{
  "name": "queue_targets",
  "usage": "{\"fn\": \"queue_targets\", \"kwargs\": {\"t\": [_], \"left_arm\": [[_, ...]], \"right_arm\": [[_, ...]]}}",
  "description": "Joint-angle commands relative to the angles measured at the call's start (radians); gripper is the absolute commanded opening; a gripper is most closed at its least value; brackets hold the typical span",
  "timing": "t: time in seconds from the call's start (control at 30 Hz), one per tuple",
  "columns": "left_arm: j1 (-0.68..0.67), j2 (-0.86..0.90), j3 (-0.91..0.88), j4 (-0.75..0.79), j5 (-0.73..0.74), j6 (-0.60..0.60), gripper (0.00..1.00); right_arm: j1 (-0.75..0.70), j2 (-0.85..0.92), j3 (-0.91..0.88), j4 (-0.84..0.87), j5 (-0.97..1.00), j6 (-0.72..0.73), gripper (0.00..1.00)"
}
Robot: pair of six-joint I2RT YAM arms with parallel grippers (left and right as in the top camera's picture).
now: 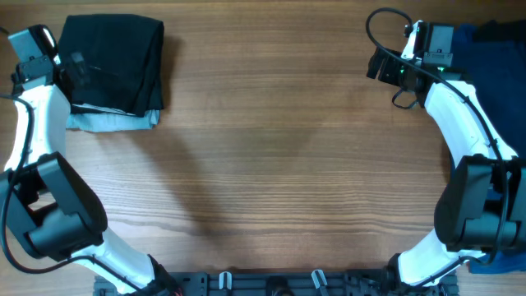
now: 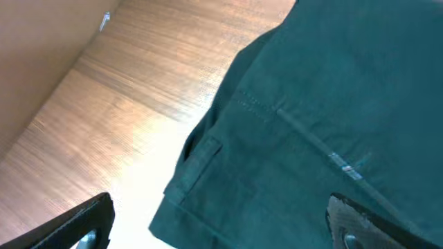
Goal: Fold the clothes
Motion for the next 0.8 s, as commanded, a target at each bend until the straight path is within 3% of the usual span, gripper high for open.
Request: {"fn": "queue_targets", "kwargs": {"t": [0.0,0.07,0.17,0.27,0.53,0.67,0.77], "left_arm": [[0.002,-0.076,0.022,-0.017,0.262,-0.126,0.33],[0.002,-0.064,0.022,-0.069,0.517,-0.143,0.13],[-0.001,-0.022,0.018,-0.171,0.709,-0.143,0.05],[-0.001,0.039,0.014,-0.237,0.711,-0.143,0.04],[-0.032,0.252,-0.039,-0.229,0.742,-0.142,0.04],[-0.025,0.141,-0.006,-0.211,0.86,-0.143,0.04],[-0.001,-0.016,0.025,-0.149,0.843,-0.16,0.04]], "right_arm": [[0.001,0.004,0.001,0.002,0.013,-0.002,0.99],[0.001,0.004,0.001,0.003,0.013,-0.002,0.99],[0.001,0.004,0.001,0.002,0.013,-0.002,1.0],[0.001,0.004,0.001,0.002,0.013,-0.002,1.0],[0.001,0.004,0.001,0.002,0.014,-0.002,0.99],[0.001,0.004,0.001,0.002,0.013,-0.002,0.99],[0.001,0.004,0.001,0.003,0.013,-0.002,0.99]]}}
